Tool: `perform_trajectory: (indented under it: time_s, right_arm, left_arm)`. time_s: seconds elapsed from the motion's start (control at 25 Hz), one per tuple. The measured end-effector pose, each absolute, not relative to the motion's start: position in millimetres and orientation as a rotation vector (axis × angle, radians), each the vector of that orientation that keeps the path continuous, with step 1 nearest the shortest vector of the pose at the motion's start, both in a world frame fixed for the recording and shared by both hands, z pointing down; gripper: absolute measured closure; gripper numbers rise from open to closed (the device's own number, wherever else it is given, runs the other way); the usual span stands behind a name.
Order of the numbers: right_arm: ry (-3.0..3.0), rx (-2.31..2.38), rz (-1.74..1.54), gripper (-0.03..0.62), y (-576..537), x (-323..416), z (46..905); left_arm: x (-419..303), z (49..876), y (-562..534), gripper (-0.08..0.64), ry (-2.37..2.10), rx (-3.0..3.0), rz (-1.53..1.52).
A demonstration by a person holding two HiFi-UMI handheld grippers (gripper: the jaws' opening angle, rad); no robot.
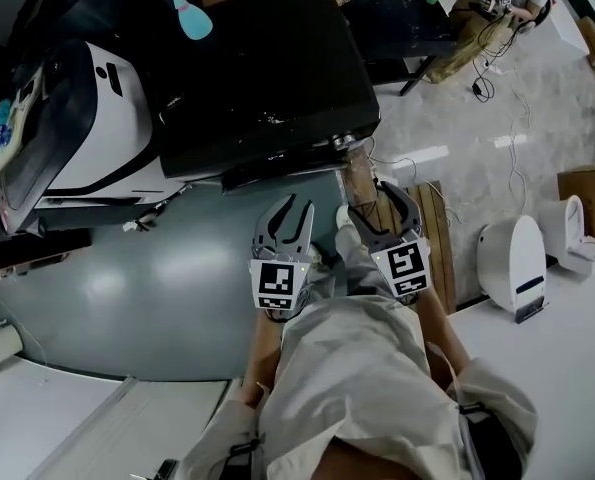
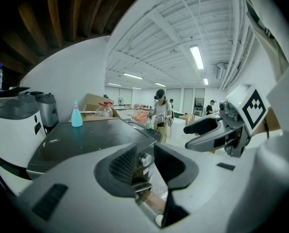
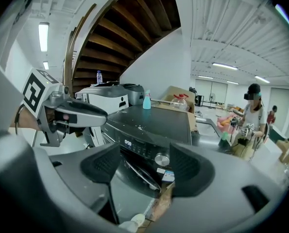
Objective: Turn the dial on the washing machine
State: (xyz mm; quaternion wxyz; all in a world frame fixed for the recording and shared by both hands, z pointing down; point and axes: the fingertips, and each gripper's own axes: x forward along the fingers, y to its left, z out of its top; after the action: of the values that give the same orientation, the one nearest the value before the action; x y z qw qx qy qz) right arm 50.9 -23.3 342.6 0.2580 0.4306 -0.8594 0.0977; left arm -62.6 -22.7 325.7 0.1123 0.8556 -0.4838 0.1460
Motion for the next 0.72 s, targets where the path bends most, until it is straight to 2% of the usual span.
perform_trajectory:
  time_s: [0.4,0.56,0.72]
  right_arm:
    - [-2.313,1.125,0.263,0.276,-33.4,47.2,381.8]
    - [-2.304,1.158,0.267,0.302,-38.1,49.6,397.7]
    - [-2.294,1.194,0.259,0.302,-45.1,50.4,413.6]
  left_arm:
    - [-62.7,365.1,-25.5,0.440,-1.420,2.456,0.454]
    - [-65.0,381.7,-26.9,0.440,-1.422,2.439,0.465]
    - [-65.4,396.9,-30.1,0.440,-1.418,2.437,0.479]
